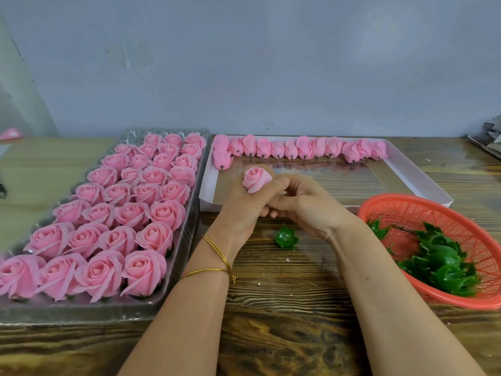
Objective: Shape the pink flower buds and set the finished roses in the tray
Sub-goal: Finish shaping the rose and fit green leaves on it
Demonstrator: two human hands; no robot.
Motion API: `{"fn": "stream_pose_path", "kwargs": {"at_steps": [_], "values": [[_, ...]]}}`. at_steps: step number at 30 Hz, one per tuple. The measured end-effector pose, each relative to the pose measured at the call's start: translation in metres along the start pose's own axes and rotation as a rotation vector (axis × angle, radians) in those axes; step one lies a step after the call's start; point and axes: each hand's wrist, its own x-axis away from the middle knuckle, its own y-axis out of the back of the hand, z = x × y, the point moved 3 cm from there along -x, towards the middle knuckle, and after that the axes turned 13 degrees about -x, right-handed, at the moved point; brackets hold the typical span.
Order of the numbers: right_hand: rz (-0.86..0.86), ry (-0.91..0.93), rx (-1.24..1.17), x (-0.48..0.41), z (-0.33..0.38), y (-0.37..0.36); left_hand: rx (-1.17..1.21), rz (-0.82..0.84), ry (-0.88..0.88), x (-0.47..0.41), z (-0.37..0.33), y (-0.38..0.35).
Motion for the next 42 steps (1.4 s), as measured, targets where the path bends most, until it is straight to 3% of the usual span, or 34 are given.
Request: {"fn": "stream_pose_path", "kwargs": {"at_steps": [6, 13, 18, 22, 26, 33, 42], "values": [[-0.029, 0.039, 0.023, 0.000, 0.000, 0.000, -0.008, -0.020, -0.074, -0.001, -0.004, -0.002], [-0.092, 0.093, 0.078, -0.001, 0.001, 0.000, -0.101, -0.213, -0.093, -0.002, -0.001, 0.005], [-0.204, 0.216, 0.301, -0.002, 0.005, 0.002, -0.402, -0.390, -0.139, -0.002, 0.000, 0.012], [-0.286, 0.306, 0.652, -0.002, 0.005, 0.005, -0.535, -0.379, -0.209, -0.002, -0.002, 0.006], [-0.292, 0.355, 0.817, -0.003, 0.005, 0.006, -0.616, -0.343, -0.282, 0.000, -0.004, 0.000], [-0.282, 0.422, 0.895, -0.004, 0.003, 0.002, -0.850, -0.300, -0.251, 0.000, -0.004, -0.005], [-0.300, 0.415, 0.889, -0.006, -0.001, 0.004, -0.843, -0.241, -0.162, -0.002, 0.000, -0.005]]}}
